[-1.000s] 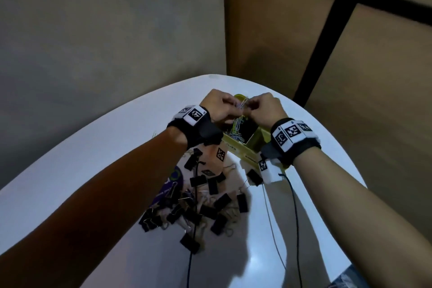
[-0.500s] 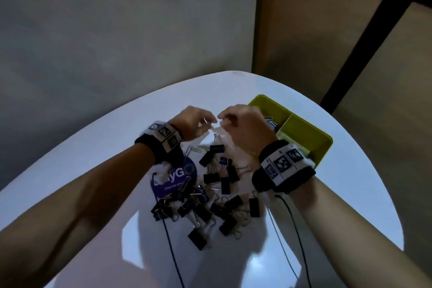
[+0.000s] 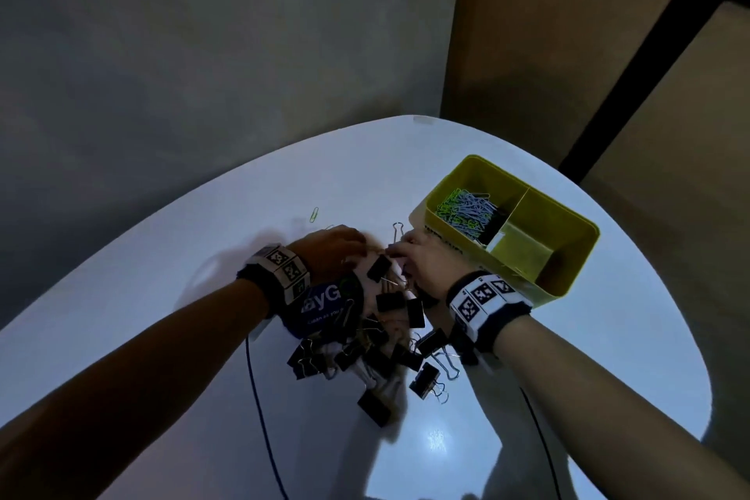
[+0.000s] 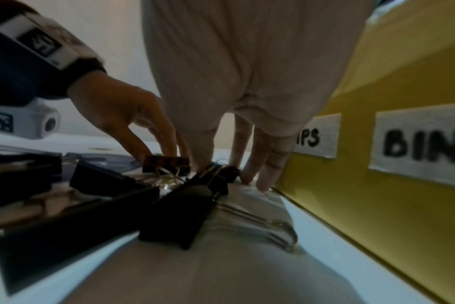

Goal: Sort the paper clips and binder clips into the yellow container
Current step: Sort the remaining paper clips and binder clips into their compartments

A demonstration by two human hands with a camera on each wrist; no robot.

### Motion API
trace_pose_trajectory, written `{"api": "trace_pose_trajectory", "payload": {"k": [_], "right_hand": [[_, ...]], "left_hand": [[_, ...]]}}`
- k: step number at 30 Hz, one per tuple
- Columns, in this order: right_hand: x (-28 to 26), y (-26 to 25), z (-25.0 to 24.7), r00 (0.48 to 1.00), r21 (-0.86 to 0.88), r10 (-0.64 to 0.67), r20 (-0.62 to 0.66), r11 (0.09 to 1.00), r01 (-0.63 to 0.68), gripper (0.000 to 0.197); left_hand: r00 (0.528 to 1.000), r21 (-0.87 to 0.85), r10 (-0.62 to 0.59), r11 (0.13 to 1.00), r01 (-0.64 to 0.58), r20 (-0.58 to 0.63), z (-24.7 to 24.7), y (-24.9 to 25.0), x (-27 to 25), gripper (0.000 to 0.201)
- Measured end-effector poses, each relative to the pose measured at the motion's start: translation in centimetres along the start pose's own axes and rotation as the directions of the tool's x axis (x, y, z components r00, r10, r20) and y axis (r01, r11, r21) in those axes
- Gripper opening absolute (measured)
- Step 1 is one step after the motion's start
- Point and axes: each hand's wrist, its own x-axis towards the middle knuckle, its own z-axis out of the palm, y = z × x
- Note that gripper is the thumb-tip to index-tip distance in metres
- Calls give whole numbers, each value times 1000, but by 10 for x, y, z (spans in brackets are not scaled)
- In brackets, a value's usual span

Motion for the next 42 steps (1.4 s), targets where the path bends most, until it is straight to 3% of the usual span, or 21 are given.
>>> {"api": "trace_pose_trajectory", "payload": {"k": [2, 5, 7, 9, 10, 12, 18, 21, 25, 30, 35, 39, 42], "right_hand": [[1, 1, 1, 1000, -17, 6, -10, 1000, -6, 46], [1, -3, 3, 999, -59, -32, -13, 998, 31, 52], [0, -7, 3, 999, -138, -39, 27, 990, 42, 54], [2, -10, 3, 998, -196, -4, 62, 981, 16, 48], [3, -12, 4, 998, -205, 9, 64, 979, 5, 44], [5, -13, 4, 998, -202, 18, 62, 979, -5, 39], [2, -6, 7, 1000, -77, -14, -8, 997, 13, 31], [-1, -1, 6, 999, -16, -32, -33, 999, 32, 30], [-8, 7, 9, 998, -16, 5, -65, 1000, -6, 30], [-18, 7, 8, 995, -29, 77, -70, 996, -79, 23], [-23, 3, 13, 976, -108, 205, -67, 971, -211, 32], [-26, 0, 15, 971, -121, 224, -82, 965, -233, 34], [-31, -2, 17, 969, -131, 228, -97, 962, -239, 38]], "left_hand": [[996, 101, 59, 994, -52, -65, 4, 3, -4, 11], [995, -1, -21, 1000, 22, -94, 2, 14, -11, 24], [998, 28, -6, 1000, 8, -66, -1, 29, -8, 22], [986, -23, -140, 989, 143, 93, -12, 44, 1, 24], [958, -51, -232, 969, 243, 168, -16, 48, 4, 25], [920, -104, -329, 929, 356, 211, -18, 50, 11, 23], [903, -97, -425, 898, 430, 70, -20, 45, 5, 18], [931, -8, -344, 937, 348, 121, -17, 38, 1, 21], [973, 8, -82, 997, 83, 217, -5, 41, -1, 27], [980, -62, 30, 998, -18, 195, 0, 59, -1, 24], [973, -16, -54, 998, 60, 226, 2, 63, -4, 16], [986, 21, -21, 1000, 18, 165, 0, 63, -7, 12], [993, -63, -46, 997, 52, 104, -4, 60, -15, 11]]}}
